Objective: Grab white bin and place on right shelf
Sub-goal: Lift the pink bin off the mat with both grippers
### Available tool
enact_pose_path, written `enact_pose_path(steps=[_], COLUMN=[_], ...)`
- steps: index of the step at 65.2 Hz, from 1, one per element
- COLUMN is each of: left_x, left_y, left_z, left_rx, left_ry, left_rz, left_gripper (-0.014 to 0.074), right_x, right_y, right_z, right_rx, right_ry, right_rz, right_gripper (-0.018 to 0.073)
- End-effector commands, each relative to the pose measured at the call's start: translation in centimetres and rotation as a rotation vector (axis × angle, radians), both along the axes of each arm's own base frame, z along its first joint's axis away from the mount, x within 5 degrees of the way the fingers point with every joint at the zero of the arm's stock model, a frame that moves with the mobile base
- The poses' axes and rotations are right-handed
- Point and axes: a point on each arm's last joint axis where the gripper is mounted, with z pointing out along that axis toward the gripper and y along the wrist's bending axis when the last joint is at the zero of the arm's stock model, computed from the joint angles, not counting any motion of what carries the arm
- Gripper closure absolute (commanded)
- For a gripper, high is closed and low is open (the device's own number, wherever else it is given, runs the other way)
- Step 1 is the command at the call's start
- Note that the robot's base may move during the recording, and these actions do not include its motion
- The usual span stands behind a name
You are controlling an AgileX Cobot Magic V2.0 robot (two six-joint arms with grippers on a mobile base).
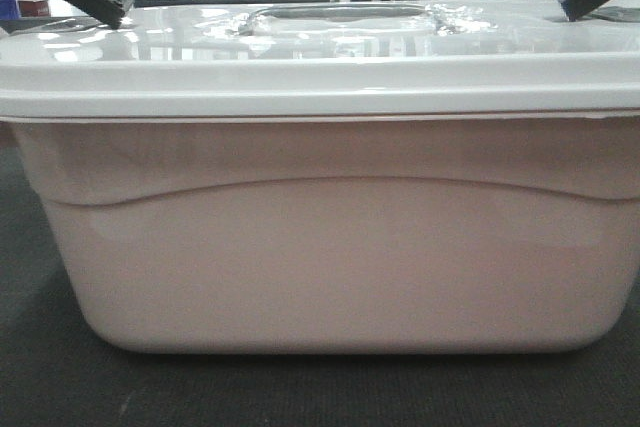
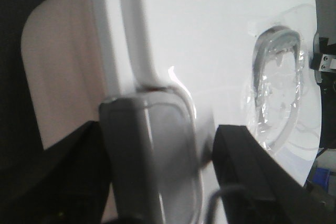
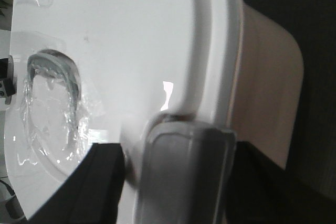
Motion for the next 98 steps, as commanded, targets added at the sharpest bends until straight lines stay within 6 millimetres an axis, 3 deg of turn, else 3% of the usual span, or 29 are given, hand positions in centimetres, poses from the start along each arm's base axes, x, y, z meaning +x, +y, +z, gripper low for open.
enact_pose_path(steps=[1, 9, 30, 44, 68, 77, 98], left_x=[-0.7, -0.9, -1.0, -2.1, -4.9, -5.8, -6.4], left_y=[-0.8, -0.9, -1.0, -1.0, -0.8, -0.7, -0.6], left_z=[2.2, 3.2, 8.2, 10.6, 13.2, 14.0, 14.7], left_rx=[-0.097, -0.115, -0.115, -0.128, -0.129, -0.126, -0.128], left_ry=[-0.031, -0.042, -0.234, -0.320, -0.442, -0.482, -0.524], left_rz=[-0.071, -0.128, -0.169, -0.169, -0.147, -0.136, -0.108], left_gripper=[0.0335, 0.0338, 0.0420, 0.0420, 0.0420, 0.0420, 0.0420], right_x=[-1.6, -2.6, -5.0, -5.6, -6.7, -7.2, -7.3], right_y=[1.1, 1.3, 1.8, 2.2, 2.7, 2.8, 2.8], right_z=[2.7, 4.1, 7.6, 9.2, 11.2, 12.7, 14.0], right_rx=[0.107, 0.082, 0.048, 0.137, 0.215, 0.200, 0.188], right_ry=[-0.079, -0.163, -0.316, -0.380, -0.489, -0.547, -0.595], right_rz=[0.133, 0.153, 0.159, 0.139, 0.137, 0.147, 0.155], right_gripper=[0.0127, 0.0127, 0.0127, 0.0127, 0.0131, 0.0202, 0.0231])
